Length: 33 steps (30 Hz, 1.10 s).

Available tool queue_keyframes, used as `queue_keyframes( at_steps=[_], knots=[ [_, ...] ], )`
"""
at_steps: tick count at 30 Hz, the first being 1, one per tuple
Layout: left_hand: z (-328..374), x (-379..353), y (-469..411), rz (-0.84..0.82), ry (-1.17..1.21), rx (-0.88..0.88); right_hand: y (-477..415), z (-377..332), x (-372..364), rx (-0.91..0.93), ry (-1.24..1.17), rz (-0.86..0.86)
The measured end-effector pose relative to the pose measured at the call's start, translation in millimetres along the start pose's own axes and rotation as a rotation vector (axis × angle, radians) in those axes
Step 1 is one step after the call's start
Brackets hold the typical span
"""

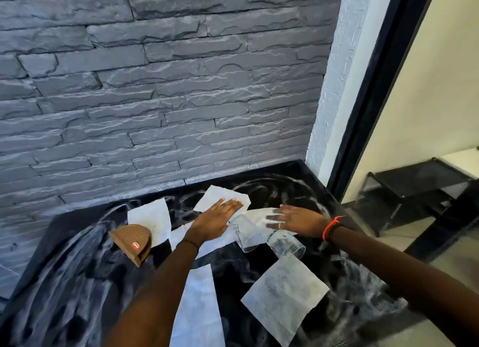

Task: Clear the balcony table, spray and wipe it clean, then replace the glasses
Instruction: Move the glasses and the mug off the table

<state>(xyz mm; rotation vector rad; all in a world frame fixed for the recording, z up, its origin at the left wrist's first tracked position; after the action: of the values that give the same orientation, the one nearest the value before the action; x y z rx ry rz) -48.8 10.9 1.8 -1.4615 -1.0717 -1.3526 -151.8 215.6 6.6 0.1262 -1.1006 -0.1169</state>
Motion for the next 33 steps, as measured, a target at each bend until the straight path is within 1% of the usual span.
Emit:
queue_keyframes(
  at_steps=[1, 3, 4, 7, 8, 10, 12, 14, 18, 22, 26, 30, 33],
  knots=[
    [2.9, -11.1, -3.0, 0.011, -0.049, -0.016, -2.7, 3.1, -8.0, 0.02, 0.021, 0.001],
    [7.9, -26.6, -6.1, -0.055, -0.068, 0.007, 0.4, 0.8, -19.3, 0.125, 0.074, -0.073],
    [14.4, -33.5, -3.6, -0.119, -0.063, 0.009, 4.0, 3.2, -22.9, 0.113, 0.101, -0.186],
    [23.9, -51.4, -13.3, -0.122, -0.084, -0.054, 1.8, 5.4, -44.8, 0.246, 0.28, -0.23],
    [25.5, -52.8, -15.3, -0.118, -0.096, -0.05, 4.1, 5.2, -53.8, 0.297, 0.307, -0.272],
    [30.2, -57.9, -19.2, -0.127, -0.097, -0.059, 4.0, 2.8, -62.2, 0.42, 0.37, -0.278],
    [30.8, -62.2, -24.6, -0.136, -0.077, -0.051, 4.5, 1.6, -65.0, 0.436, 0.407, -0.258],
    [26.7, -72.8, -28.7, -0.163, -0.068, -0.044, 2.6, -1.5, -69.8, 0.439, 0.401, -0.185],
    [24.8, -85.4, -36.7, -0.219, -0.053, -0.045, 0.4, -10.9, -79.4, 0.506, 0.376, -0.031],
    [24.1, -94.5, -39.9, -0.229, -0.075, -0.087, -4.9, -15.7, -82.1, 0.563, 0.305, 0.018],
    [24.4, -91.6, -42.9, -0.226, -0.02, -0.124, -10.9, -10.0, -77.5, 0.507, 0.09, -0.021],
    [21.4, -88.0, -42.4, -0.122, 0.029, -0.054, -14.8, -2.1, -78.9, 0.383, -0.197, -0.032],
    [12.6, -89.3, -35.8, -0.039, 0.113, 0.102, -16.7, 3.2, -79.5, 0.188, -0.401, -0.031]
  ],
)
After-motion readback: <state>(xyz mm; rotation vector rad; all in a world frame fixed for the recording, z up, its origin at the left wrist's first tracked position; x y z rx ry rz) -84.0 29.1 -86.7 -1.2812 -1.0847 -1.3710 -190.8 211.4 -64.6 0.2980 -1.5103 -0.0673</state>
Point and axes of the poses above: each hand's wrist, its own y-axis away from the middle knuckle, its own x-axis out of the back of the hand, z = x × y, the point moved 5 cm from there along -y, towards the middle knuckle, and after that the axes turned 3 degrees about -x, right-handed, at the moved point
